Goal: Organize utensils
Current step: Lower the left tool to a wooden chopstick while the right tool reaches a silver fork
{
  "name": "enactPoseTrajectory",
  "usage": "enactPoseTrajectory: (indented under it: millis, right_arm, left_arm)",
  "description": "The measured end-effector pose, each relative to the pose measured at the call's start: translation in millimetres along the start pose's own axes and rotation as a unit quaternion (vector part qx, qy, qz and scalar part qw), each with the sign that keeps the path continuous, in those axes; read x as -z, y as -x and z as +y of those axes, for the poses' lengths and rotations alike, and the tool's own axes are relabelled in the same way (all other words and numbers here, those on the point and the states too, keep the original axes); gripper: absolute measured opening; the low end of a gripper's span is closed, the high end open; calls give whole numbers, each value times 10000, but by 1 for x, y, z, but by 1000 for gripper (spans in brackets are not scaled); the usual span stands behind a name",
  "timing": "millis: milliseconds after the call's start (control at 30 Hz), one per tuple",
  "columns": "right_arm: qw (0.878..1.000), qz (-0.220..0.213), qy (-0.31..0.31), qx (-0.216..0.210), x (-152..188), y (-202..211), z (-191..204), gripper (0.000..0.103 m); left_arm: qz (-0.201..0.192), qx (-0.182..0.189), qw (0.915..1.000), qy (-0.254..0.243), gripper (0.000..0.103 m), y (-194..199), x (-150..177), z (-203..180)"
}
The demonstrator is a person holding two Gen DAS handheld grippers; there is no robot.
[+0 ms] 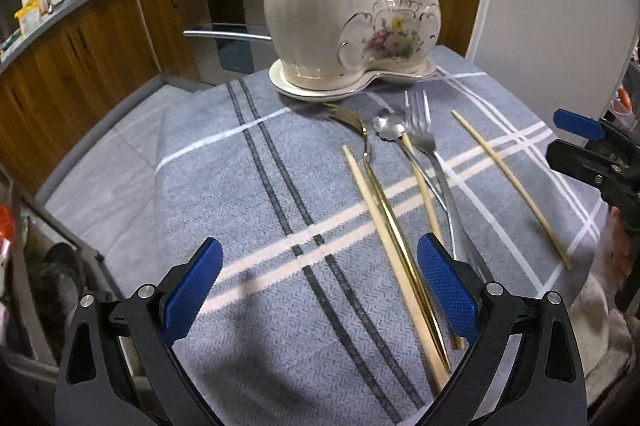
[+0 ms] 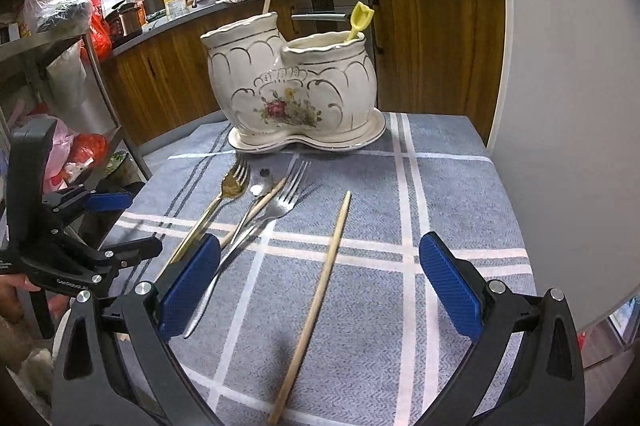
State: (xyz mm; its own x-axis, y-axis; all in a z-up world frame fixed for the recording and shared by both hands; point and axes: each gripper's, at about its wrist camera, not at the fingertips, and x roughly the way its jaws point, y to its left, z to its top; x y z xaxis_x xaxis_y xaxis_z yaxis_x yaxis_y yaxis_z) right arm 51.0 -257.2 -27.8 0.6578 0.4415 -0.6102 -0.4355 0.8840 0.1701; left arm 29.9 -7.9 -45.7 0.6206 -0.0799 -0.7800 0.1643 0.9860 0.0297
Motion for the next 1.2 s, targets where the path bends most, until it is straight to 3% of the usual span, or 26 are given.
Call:
enactPoseTrajectory:
  millis: [267, 467, 800, 900, 967, 1000, 1067, 1200]
  right_arm:
    - [10000, 14, -32, -24, 2, -1, -5, 98]
    - [10000, 2, -74, -33, 3, 0, -9, 98]
    - [9999, 12, -84, -72, 3, 0, -10, 98]
    - [10000, -2, -50, -67, 4, 1, -9, 98]
    - [10000, 2, -53, -65, 3, 1, -9, 98]
    - [10000, 10, -62, -67, 3, 1, -9, 98]
    - [9999, 42, -76, -96, 3, 1, -8, 98]
    - [9994, 184, -117, -261, -1, -4, 0, 98]
  left_arm:
    - [192, -204, 9995, -148, 94, -11, -2, -7]
    - [181, -126, 9997, 68, 92, -11, -7, -1]
    - [337, -292, 9989, -163, 90, -21, -8, -8]
    - [362, -163, 9990, -224, 74, -21, -8, -11]
    - [369, -19, 9988, -316, 46, -19, -10, -13]
    - [382, 11, 9986, -366, 39, -19, -10, -14]
    - [429, 37, 9978, -512, 14, -17, -10, -17]
    - [431, 44, 9980, -464, 10, -16, -9, -10]
